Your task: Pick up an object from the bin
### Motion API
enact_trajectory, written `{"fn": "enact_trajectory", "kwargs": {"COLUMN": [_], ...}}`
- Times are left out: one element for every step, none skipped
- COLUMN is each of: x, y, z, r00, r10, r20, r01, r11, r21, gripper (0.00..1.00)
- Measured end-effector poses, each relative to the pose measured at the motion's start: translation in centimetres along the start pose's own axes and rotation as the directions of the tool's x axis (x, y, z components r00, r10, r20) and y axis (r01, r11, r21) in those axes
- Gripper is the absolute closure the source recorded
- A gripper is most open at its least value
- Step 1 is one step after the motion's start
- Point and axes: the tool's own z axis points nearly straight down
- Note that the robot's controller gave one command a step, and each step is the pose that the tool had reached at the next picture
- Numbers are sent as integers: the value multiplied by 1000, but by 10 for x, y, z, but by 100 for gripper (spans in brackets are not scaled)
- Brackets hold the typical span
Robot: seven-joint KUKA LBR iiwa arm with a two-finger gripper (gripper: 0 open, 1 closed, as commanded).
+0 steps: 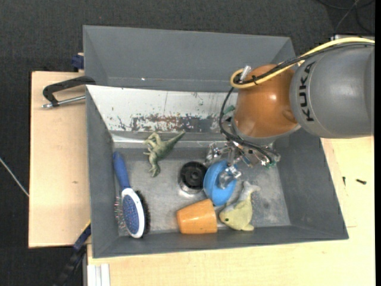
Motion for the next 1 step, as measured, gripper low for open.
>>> {"fn": "enact_trajectory", "kwargs": {"x": [-13], "y": [-16], "z": [-160], "r00": [994], "r10": [112], "r20": [0], "r01": [-112], "r11": [994], "r21": [-1], "gripper": [100]}}
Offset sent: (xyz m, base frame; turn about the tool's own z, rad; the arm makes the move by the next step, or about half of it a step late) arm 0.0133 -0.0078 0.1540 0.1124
